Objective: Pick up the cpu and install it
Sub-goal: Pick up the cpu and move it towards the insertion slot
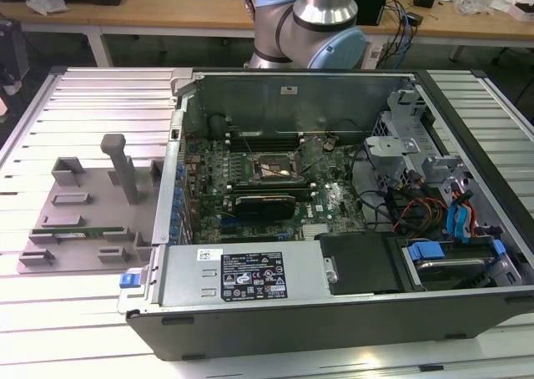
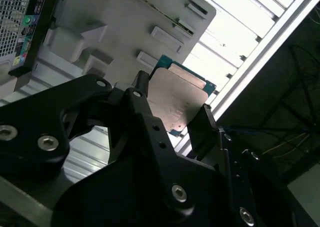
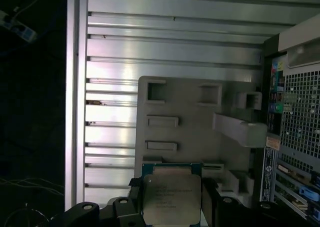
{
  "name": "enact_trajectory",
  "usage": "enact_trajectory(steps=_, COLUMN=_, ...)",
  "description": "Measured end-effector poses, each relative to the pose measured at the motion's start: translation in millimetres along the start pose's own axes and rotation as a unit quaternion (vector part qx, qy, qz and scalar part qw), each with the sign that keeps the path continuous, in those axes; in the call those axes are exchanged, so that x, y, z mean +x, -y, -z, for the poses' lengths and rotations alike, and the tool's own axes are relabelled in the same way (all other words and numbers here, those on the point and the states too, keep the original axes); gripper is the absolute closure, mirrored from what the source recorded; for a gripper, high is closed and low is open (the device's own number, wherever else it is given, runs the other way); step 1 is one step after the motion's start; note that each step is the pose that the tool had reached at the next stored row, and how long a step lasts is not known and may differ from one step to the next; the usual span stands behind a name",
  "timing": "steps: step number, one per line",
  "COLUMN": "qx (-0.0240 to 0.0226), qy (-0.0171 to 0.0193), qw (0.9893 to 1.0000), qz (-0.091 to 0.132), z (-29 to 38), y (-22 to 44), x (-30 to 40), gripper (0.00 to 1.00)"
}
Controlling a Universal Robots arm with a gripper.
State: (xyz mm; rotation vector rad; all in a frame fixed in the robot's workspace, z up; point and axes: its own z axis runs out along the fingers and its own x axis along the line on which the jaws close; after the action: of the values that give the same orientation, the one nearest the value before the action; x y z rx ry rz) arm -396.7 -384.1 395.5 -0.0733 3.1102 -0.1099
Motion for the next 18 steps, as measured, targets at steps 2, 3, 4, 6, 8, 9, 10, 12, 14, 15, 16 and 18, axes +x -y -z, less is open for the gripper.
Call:
enact_trajectory(steps=2, qx=0.0008, qy=-0.0001, qw=1.0, qz=0.0, z=4.8, y=0.3, x=-0.1, gripper=0.45)
enact_trajectory(steps=3, qx=0.0011, qy=-0.0001, qw=1.0, qz=0.0, z=6.6, y=0.4, x=-0.2, gripper=0.45)
enact_trajectory(steps=4, qx=0.0013, qy=-0.0001, qw=1.0, qz=0.0, z=9.1, y=0.6, x=-0.2, gripper=0.45)
enact_trajectory(steps=6, qx=0.0019, qy=-0.0001, qw=1.0, qz=0.0, z=14.4, y=1.0, x=-0.4, gripper=0.45)
enact_trajectory(steps=8, qx=0.0021, qy=-0.0001, qw=1.0, qz=0.0, z=16.4, y=1.2, x=-0.4, gripper=0.45)
enact_trajectory(steps=9, qx=0.0021, qy=-0.0001, qw=1.0, qz=0.0, z=17.6, y=1.2, x=-0.5, gripper=0.45)
enact_trajectory(steps=10, qx=0.0021, qy=-0.0001, qw=1.0, qz=0.0, z=18.5, y=1.3, x=-0.5, gripper=0.45)
enact_trajectory(steps=12, qx=0.0022, qy=-0.0001, qw=1.0, qz=0.0, z=20.1, y=1.4, x=-0.5, gripper=0.45)
enact_trajectory(steps=14, qx=0.0022, qy=-0.0001, qw=1.0, qz=0.0, z=21.9, y=1.5, x=-0.6, gripper=0.45)
enact_trajectory(steps=15, qx=0.0022, qy=-0.0001, qw=1.0, qz=0.0, z=22.9, y=1.6, x=-0.6, gripper=0.45)
enact_trajectory(steps=16, qx=0.0022, qy=-0.0001, qw=1.0, qz=0.0, z=24.0, y=1.7, x=-0.7, gripper=0.45)
enact_trajectory(steps=18, qx=0.0024, qy=-0.0001, qw=1.0, qz=0.0, z=27.1, y=1.9, x=-0.7, gripper=0.45)
